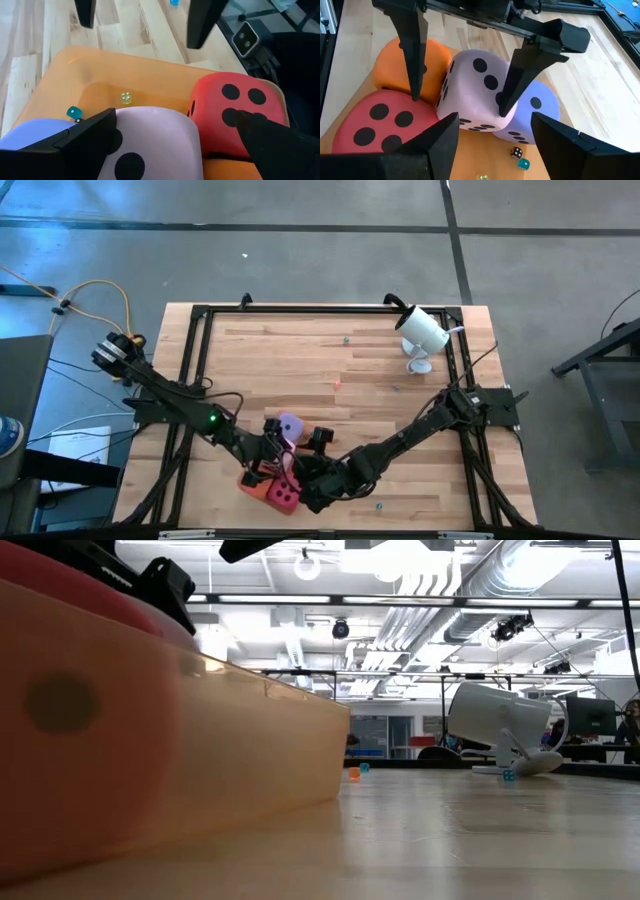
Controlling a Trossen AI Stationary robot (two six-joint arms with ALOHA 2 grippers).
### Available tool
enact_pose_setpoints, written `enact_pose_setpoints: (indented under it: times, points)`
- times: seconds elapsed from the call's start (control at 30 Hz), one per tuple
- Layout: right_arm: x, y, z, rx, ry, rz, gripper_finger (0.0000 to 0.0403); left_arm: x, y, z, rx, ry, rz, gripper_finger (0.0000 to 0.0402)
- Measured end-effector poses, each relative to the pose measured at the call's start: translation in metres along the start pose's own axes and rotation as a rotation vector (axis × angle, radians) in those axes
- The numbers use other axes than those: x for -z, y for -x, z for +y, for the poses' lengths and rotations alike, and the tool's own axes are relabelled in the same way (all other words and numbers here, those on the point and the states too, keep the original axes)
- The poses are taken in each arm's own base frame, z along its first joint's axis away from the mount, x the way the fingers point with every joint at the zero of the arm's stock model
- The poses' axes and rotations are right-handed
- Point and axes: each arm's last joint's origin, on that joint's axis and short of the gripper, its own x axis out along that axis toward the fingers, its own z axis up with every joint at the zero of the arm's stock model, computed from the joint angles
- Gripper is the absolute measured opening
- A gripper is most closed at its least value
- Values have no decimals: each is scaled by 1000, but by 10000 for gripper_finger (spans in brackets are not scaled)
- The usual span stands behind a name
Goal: Pick & Place Dice
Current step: Adjust the large pink dice in the orange bin
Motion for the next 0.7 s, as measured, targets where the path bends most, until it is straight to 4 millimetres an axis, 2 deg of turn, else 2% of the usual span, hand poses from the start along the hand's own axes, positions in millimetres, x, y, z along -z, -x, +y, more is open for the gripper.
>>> enact_pose_setpoints:
  times: [0.4, 0.53, 0.7]
  points:
    - [0, -1, -1, 2, -2, 1, 239, -7, 46, -15, 19, -140, -134, 397]
    - [0, -1, -1, 2, -2, 1, 239, -12, 61, -18, -24, -148, -216, 397]
    - [0, -1, -1, 1, -5, 1, 239, -8, 66, -16, -161, -159, -203, 397]
